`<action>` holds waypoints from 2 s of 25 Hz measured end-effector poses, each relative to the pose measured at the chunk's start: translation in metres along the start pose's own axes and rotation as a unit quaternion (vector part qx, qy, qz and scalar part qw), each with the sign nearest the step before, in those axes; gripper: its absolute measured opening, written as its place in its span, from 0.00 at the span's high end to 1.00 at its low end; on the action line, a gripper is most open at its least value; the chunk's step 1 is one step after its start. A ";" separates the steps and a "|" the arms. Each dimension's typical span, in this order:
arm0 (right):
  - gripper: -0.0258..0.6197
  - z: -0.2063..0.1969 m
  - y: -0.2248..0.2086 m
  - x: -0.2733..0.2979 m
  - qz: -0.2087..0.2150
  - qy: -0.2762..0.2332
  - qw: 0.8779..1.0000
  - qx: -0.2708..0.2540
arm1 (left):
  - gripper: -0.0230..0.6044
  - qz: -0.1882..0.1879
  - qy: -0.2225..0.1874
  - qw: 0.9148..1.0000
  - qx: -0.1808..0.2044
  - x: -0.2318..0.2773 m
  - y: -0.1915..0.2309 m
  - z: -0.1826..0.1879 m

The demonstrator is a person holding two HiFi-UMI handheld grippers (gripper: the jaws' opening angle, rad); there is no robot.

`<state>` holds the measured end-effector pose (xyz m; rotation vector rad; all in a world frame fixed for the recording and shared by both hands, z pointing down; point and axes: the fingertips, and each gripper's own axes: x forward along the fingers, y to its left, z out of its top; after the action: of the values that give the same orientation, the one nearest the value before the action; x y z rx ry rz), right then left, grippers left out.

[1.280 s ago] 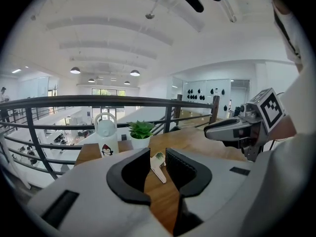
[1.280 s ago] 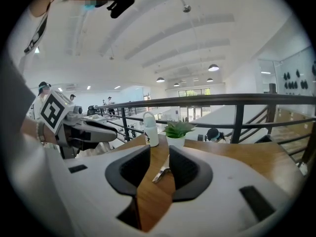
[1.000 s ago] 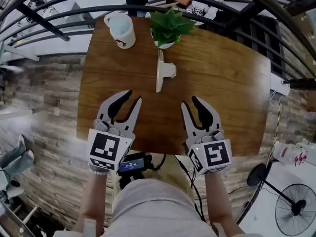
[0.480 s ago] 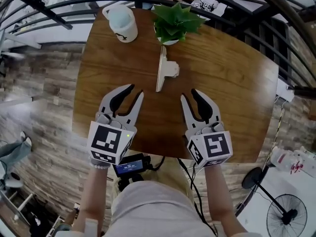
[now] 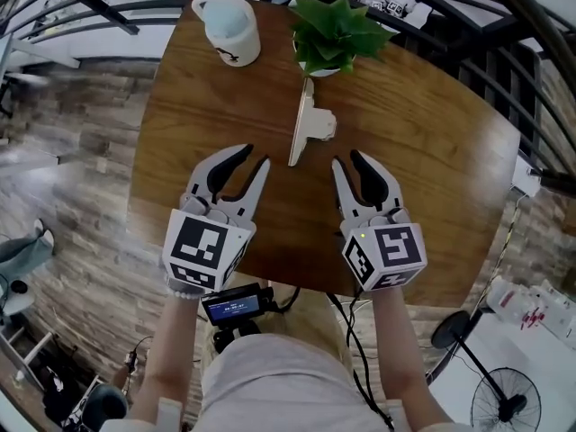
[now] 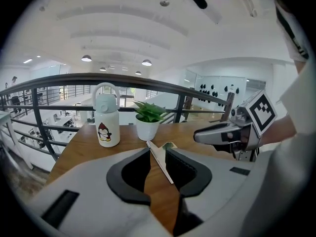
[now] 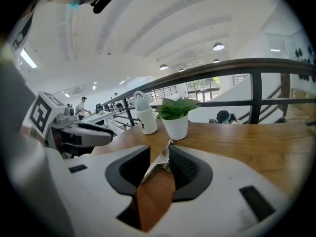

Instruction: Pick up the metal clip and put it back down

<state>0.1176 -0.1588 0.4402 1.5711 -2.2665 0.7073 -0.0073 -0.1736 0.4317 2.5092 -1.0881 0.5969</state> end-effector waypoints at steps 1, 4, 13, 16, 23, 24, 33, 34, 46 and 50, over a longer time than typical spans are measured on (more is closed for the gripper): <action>0.78 -0.002 -0.001 0.003 0.002 0.001 1.000 0.007 | 0.80 0.001 0.002 1.000 -0.001 0.002 0.001 -0.002; 0.78 -0.006 -0.005 0.012 0.005 0.004 1.000 0.029 | 0.80 0.005 0.001 1.000 -0.004 0.006 0.004 -0.007; 0.78 -0.027 -0.013 0.042 0.014 0.034 0.998 0.043 | 0.80 0.014 0.008 1.000 -0.020 0.016 0.013 -0.020; 0.78 -0.034 -0.016 0.050 0.014 0.042 0.998 0.049 | 0.80 0.014 0.011 1.000 -0.024 0.019 0.013 -0.024; 0.78 -0.044 -0.023 0.068 0.019 0.048 0.996 0.079 | 0.80 0.011 0.017 0.999 -0.025 0.029 0.017 -0.030; 0.78 -0.044 -0.023 0.070 0.021 0.047 0.995 0.087 | 0.80 0.011 0.018 0.999 -0.025 0.030 0.018 -0.031; 0.78 -0.044 -0.022 0.083 0.043 0.047 0.991 0.121 | 0.80 0.010 0.030 0.999 -0.034 0.040 0.021 -0.038; 0.78 -0.044 -0.022 0.085 0.045 0.047 0.990 0.127 | 0.80 0.010 0.030 0.999 -0.035 0.041 0.021 -0.038; 0.83 -0.044 -0.022 0.090 0.061 0.043 0.984 0.161 | 0.80 0.006 0.037 0.998 -0.049 0.048 0.020 -0.046; 0.86 -0.042 -0.023 0.090 0.065 0.037 0.980 0.184 | 0.80 -0.002 0.040 0.998 -0.058 0.050 0.017 -0.049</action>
<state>0.1047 -0.2137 0.5253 1.5228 -2.2948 1.2590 -0.0013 -0.1924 0.5004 2.3669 -1.0580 0.6082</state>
